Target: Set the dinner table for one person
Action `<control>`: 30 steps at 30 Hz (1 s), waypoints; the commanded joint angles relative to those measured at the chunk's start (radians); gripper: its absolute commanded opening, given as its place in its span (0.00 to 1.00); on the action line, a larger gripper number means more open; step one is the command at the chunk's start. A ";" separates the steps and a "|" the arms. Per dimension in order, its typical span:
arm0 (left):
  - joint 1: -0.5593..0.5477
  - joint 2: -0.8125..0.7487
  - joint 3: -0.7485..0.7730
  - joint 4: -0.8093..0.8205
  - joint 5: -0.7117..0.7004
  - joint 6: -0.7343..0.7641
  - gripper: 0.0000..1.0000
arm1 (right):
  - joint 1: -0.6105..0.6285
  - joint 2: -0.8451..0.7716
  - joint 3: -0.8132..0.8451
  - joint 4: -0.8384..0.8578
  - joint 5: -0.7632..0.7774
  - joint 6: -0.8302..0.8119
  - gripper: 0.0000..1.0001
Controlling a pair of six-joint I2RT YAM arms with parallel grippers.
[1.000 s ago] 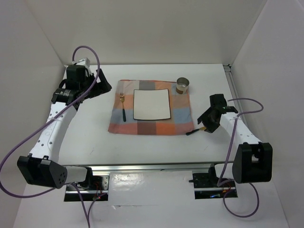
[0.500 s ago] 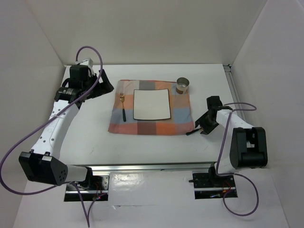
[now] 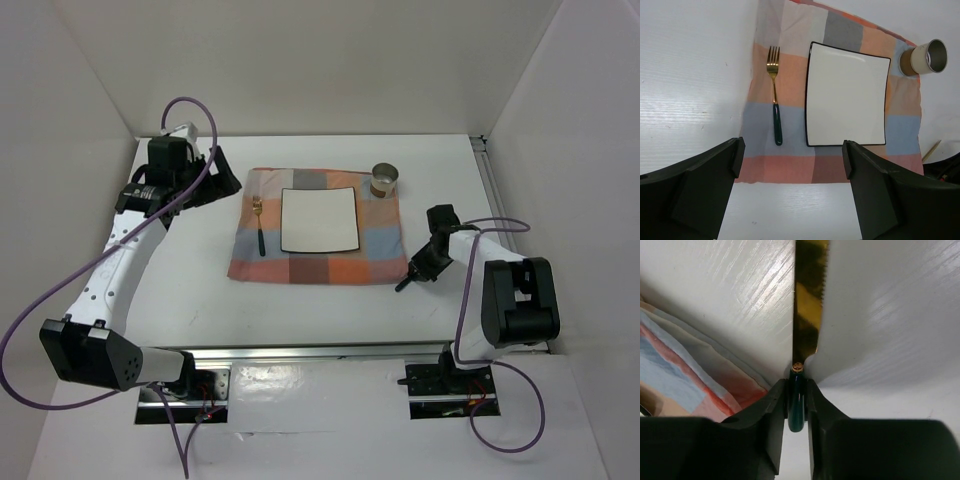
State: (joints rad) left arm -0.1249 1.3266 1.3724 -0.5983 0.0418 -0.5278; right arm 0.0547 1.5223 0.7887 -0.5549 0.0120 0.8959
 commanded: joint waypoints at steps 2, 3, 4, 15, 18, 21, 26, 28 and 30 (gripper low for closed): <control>-0.007 0.002 0.013 0.031 -0.008 -0.006 1.00 | 0.011 0.013 -0.011 -0.003 0.083 0.009 0.18; -0.007 0.002 0.013 0.031 -0.008 -0.006 1.00 | 0.011 0.001 -0.002 -0.028 0.121 0.009 0.16; -0.007 0.002 0.013 0.031 -0.008 -0.006 1.00 | 0.011 -0.028 0.010 -0.048 0.152 0.000 0.13; -0.007 0.002 -0.009 0.036 -0.002 -0.035 1.00 | 0.150 -0.059 0.433 -0.039 0.086 -0.527 0.03; -0.007 -0.009 -0.009 0.026 -0.013 -0.035 1.00 | 0.235 0.068 0.562 -0.118 0.060 -0.593 0.03; -0.007 -0.018 -0.009 0.026 -0.013 -0.035 1.00 | 0.319 0.188 0.619 -0.217 0.152 -0.604 0.03; -0.007 -0.027 0.002 0.017 -0.023 -0.024 1.00 | 0.330 0.219 0.555 -0.160 0.145 -0.586 0.04; -0.007 -0.027 0.002 0.017 -0.023 -0.024 1.00 | 0.321 0.219 0.525 -0.136 0.123 -0.586 0.06; -0.007 -0.027 0.002 0.017 -0.023 -0.014 1.00 | 0.310 0.231 0.515 -0.114 0.123 -0.586 0.06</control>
State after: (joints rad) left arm -0.1284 1.3262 1.3682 -0.5983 0.0288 -0.5533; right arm 0.3866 1.7706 1.3018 -0.6968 0.1284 0.3252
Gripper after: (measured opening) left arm 0.995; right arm 0.244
